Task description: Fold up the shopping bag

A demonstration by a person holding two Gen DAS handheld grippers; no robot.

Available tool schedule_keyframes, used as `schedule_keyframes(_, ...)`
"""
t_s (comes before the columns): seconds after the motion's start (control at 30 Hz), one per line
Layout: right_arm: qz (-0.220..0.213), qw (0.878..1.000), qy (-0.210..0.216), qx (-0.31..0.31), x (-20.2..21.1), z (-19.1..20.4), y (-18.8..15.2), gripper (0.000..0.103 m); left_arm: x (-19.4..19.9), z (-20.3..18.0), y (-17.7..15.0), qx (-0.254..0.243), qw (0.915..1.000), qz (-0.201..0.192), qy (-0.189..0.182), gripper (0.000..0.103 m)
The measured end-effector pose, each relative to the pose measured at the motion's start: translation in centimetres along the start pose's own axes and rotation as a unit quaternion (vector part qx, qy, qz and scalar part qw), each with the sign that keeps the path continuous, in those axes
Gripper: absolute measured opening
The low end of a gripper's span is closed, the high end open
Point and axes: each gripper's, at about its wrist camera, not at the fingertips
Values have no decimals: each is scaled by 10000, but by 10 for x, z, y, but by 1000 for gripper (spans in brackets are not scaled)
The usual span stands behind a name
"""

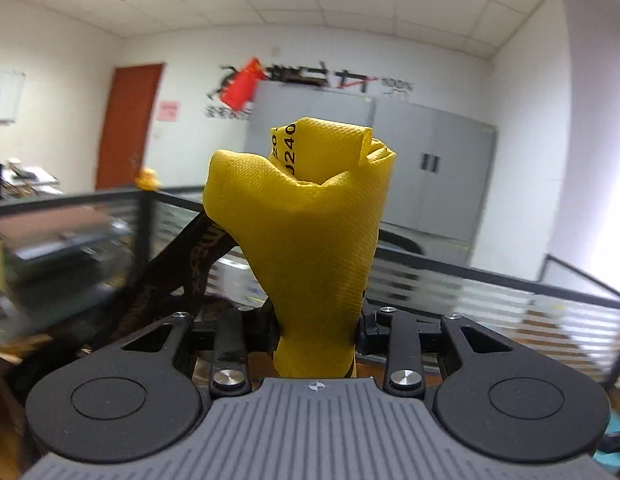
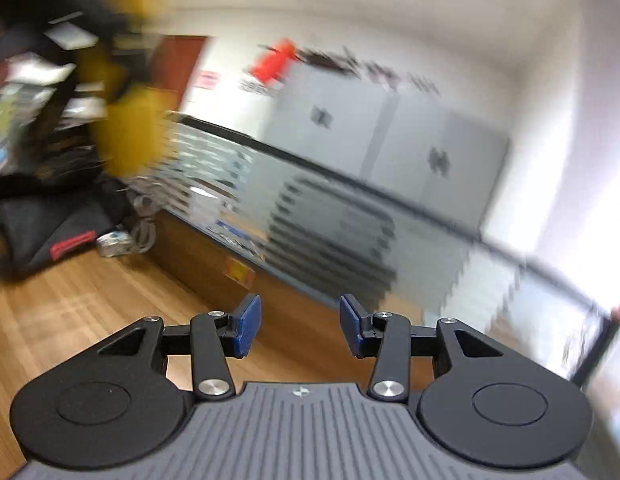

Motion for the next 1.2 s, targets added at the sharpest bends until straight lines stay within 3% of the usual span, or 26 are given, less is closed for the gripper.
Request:
schedule_keyframes(0.03, 85, 9993, -148, -322, -5, -15, -23, 49, -3, 12, 0, -4, 9999, 47, 90, 36)
schedule_keyframes(0.17, 536, 9891, -498, -1280, 3, -41, -38, 50, -17, 42, -2, -24, 9995, 197, 265, 36)
schedule_keyframes(0.27, 865, 9757, -829, -1833, -9, -53, -55, 50, -23, 56, -4, 222, 9987, 212, 400, 36)
schedule_keyframes(0.33, 972, 9709, -936, -1977, -28, -18, -68, 51, -31, 64, -7, 482, 9972, 216, 525, 36)
schedule_keyframes(0.4, 1013, 9655, -1155, -2104, -23, -31, -76, 52, -34, 65, -10, 552, 9960, 228, 659, 36)
schedule_keyframes(0.47, 955, 9654, -1243, -2085, -25, -20, -71, 52, -31, 63, -14, 529, 9956, 271, 725, 36)
schedule_keyframes(0.67, 711, 9666, -1404, -2022, -38, -70, -63, 52, -43, 41, -32, 668, 9938, 343, 818, 36)
schedule_keyframes(0.7, 644, 9665, -1419, -2038, -42, -85, -63, 52, -43, 27, -35, 647, 9939, 342, 824, 36)
schedule_keyframes(0.73, 578, 9664, -1434, -2054, -47, -100, -63, 45, -43, 13, -37, 626, 9940, 340, 831, 36)
schedule_keyframes(0.77, 564, 9674, -1371, -2051, -51, -110, -66, 28, -41, 2, -41, 617, 9941, 336, 832, 36)
schedule_keyframes(0.83, 496, 9707, -1252, -1991, -53, -134, -71, 17, -43, -41, -49, 584, 9950, 398, 711, 36)
schedule_keyframes(1.0, 231, 9803, -972, -1704, -47, -200, -84, 17, -29, -133, -61, 689, 9950, 540, 473, 36)
schedule_keyframes(1.07, 384, 9822, -1082, -1484, -41, -227, -88, 17, -21, -167, -66, 578, 9960, 581, 365, 36)
schedule_keyframes(1.13, 489, 9790, -1494, -1296, -42, -252, -98, 17, -12, -204, -73, 368, 9965, 709, 235, 36)
schedule_keyframes(1.17, 431, 9781, -1585, -1281, -46, -262, -100, 5, -9, -214, -75, 319, 9964, 754, 231, 36)
schedule_keyframes(1.2, 373, 9770, -1676, -1266, -50, -273, -101, 0, -5, -223, -77, 271, 9962, 799, 228, 36)
Point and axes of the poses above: each gripper's, at about its wrist camera, not at the fingertips, and x roughly against the way its jaws point, z to its left, y to its top, and after that the axes turned 9 degrees about -z, right-handed
